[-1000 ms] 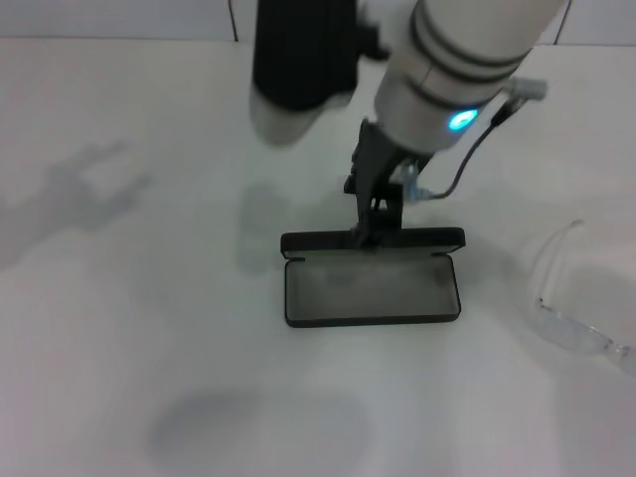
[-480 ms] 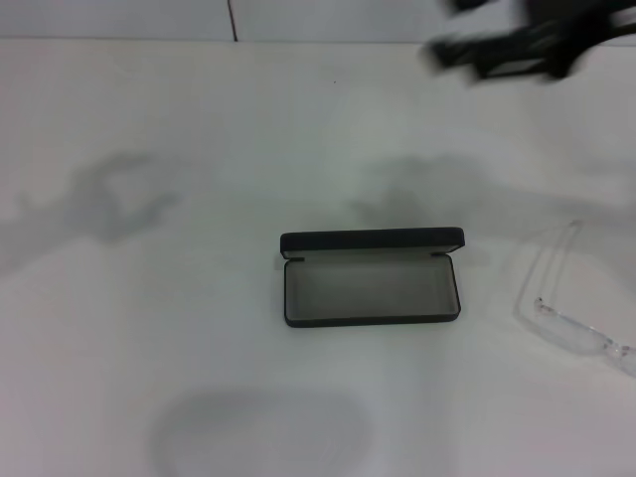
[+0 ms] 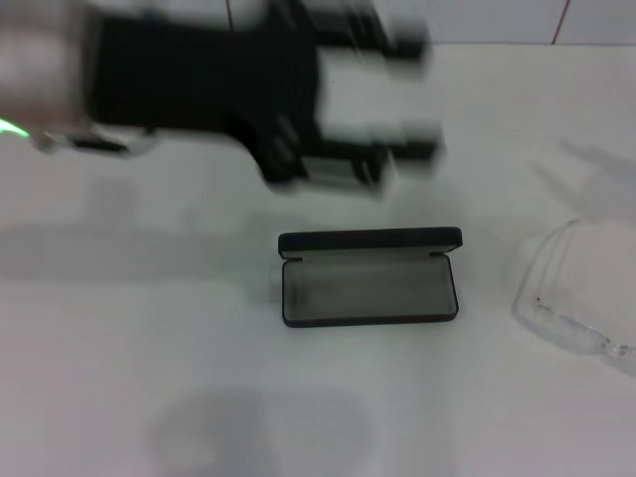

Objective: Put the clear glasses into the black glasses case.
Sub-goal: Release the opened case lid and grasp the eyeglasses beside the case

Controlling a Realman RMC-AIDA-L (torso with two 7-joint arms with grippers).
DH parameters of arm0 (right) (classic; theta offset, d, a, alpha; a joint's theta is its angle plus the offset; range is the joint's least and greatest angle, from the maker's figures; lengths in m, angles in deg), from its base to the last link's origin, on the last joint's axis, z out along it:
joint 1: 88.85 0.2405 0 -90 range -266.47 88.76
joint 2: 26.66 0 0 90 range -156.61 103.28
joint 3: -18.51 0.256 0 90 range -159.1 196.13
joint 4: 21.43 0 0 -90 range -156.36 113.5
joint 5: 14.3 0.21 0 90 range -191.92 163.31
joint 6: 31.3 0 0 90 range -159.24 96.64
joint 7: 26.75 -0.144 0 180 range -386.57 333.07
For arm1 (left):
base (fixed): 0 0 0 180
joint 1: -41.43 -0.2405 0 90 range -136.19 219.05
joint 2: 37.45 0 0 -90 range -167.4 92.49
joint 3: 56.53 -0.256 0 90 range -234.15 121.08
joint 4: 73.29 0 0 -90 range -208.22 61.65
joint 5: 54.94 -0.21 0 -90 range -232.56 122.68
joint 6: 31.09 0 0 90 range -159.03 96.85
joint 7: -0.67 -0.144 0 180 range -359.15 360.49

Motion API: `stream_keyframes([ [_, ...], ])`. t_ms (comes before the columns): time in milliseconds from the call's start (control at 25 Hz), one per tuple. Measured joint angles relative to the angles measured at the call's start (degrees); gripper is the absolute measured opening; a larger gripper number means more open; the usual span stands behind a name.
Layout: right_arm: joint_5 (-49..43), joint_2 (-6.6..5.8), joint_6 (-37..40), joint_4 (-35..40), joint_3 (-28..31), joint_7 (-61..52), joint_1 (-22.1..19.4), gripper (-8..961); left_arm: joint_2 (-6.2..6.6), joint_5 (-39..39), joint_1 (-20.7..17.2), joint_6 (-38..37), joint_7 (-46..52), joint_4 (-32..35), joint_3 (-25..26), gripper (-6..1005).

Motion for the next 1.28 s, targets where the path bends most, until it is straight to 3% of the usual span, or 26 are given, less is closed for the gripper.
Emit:
stream_keyframes([
  [320,0.40,-0.13,1.81,-9.05,12.55,3.69,-3.61,518,-0.15,-13.79,10.84,3.05,-1.74,-11.18,-13.17,665],
  [480,-1.87,-0.72,8.99,-9.59,14.40,3.21,-4.45,518,-0.22,-16.37,12.03,6.73,-2.03,-12.57,-18.07,664],
  [560,-6.30,-0.79,13.46,-6.43,13.16,1.33,-4.31,518,-0.21,-16.70,11.61,7.94,-2.25,-12.23,-17.51,664],
  [640,-11.94,-0.47,16.75,-1.40,9.71,-1.47,-4.21,518,-0.17,-16.73,10.97,8.51,-2.44,-11.34,-14.54,664],
  [800,-20.54,-0.19,17.07,6.46,-5.76,-10.44,-2.35,519,0.21,-12.01,7.56,7.47,-4.27,-8.29,-2.58,664],
  [960,-29.53,-0.87,15.19,8.40,-20.29,-19.68,4.66,519,1.44,3.97,1.20,2.63,-6.78,-6.49,10.94,664],
  [1000,-29.53,-0.87,15.19,8.40,-20.29,-19.68,4.66,519,1.65,6.79,0.29,2.02,-7.08,-6.87,12.99,663],
  [1040,-36.13,-0.81,15.34,8.61,-24.29,-23.75,9.73,519,1.78,9.07,-0.60,1.67,-7.37,-7.55,14.81,663],
  [1280,-47.27,-0.93,21.40,6.79,-28.96,-29.28,20.12,519,2.57,20.31,-3.51,0.24,-8.53,-14.37,19.60,663],
])
